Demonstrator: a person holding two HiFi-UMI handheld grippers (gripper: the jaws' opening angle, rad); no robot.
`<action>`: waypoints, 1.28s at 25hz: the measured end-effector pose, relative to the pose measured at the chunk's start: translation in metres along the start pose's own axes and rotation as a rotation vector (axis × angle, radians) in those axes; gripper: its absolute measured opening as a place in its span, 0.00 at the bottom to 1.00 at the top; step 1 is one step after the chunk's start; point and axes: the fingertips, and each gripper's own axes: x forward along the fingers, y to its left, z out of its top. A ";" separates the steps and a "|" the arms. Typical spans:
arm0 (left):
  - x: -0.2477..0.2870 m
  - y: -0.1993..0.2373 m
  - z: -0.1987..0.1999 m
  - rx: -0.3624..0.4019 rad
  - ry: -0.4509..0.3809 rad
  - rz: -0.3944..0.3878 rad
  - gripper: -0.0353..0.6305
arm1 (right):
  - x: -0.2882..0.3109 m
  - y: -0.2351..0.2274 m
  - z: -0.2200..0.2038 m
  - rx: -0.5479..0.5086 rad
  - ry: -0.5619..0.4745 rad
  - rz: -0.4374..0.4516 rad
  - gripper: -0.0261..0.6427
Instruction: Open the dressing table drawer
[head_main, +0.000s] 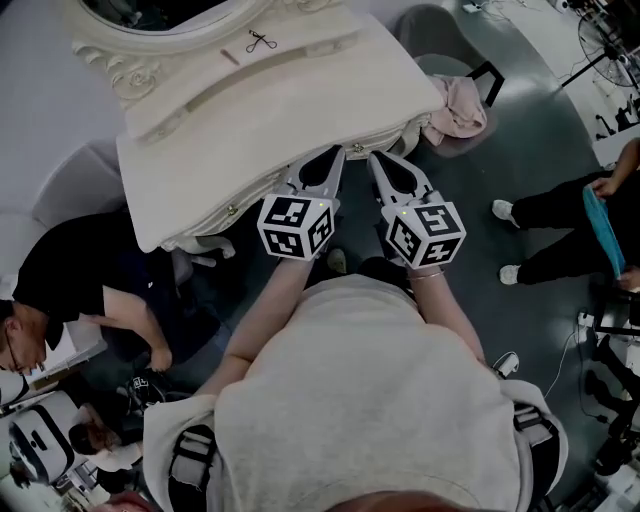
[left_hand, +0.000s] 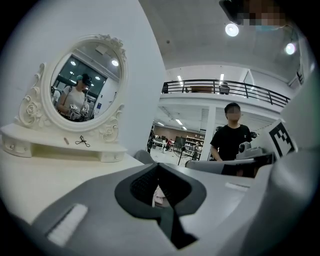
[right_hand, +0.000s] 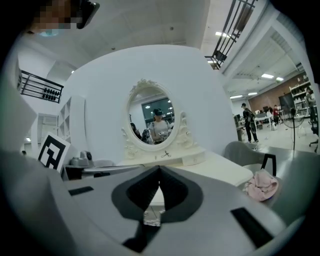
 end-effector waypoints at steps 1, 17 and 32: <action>0.005 0.005 0.000 -0.004 0.006 -0.003 0.07 | 0.006 -0.002 0.000 0.001 0.008 -0.002 0.05; 0.068 0.079 0.001 -0.060 0.044 0.044 0.07 | 0.106 -0.046 0.004 -0.023 0.092 0.029 0.05; 0.174 0.167 0.041 -0.092 0.021 0.197 0.07 | 0.234 -0.144 0.049 -0.039 0.123 0.134 0.05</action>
